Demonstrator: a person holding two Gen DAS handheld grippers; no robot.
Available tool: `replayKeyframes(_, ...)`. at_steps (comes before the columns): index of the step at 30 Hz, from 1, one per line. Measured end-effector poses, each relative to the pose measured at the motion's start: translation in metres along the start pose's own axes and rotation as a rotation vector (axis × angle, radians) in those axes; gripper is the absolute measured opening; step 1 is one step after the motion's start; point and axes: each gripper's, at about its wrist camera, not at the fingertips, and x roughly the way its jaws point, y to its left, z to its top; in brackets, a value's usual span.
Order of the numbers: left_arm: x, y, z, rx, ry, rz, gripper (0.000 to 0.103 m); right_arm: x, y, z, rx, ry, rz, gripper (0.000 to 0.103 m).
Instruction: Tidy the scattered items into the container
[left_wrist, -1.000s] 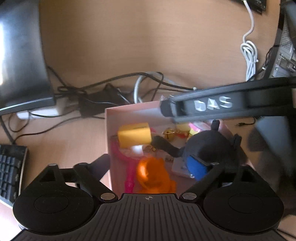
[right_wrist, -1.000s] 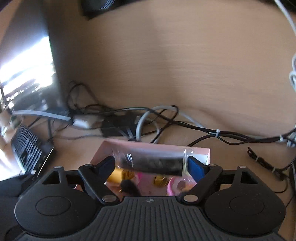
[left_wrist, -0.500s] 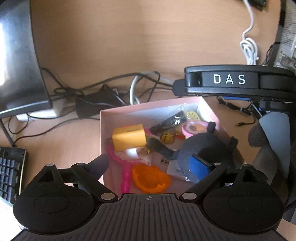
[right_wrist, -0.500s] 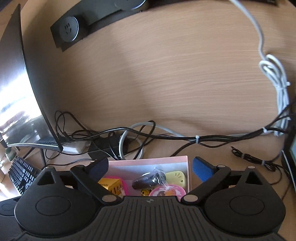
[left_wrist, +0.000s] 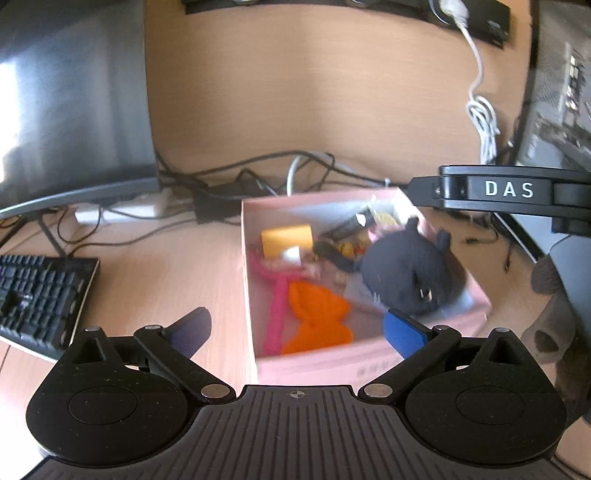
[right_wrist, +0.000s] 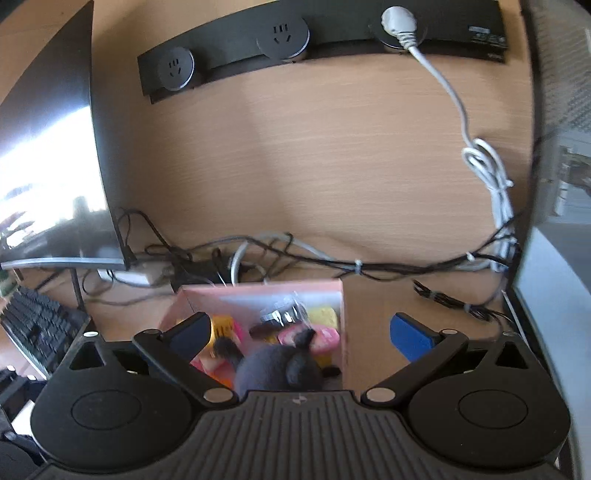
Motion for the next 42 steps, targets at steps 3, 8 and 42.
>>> replayKeyframes(3,-0.003,0.0,-0.008,0.018,0.023,0.019,0.102,-0.009,-0.007,-0.019,-0.015,0.031,-0.014,0.103)
replayKeyframes(8,0.003,0.002,-0.019,0.049,0.074,0.022,0.102,-0.03,-0.025,-0.05,-0.017,0.058,0.035,0.103)
replayKeyframes(42,-0.001,-0.005,-0.049,0.03,0.105,0.011,0.102,-0.018,-0.016,-0.109,-0.22,0.108,-0.067,0.103)
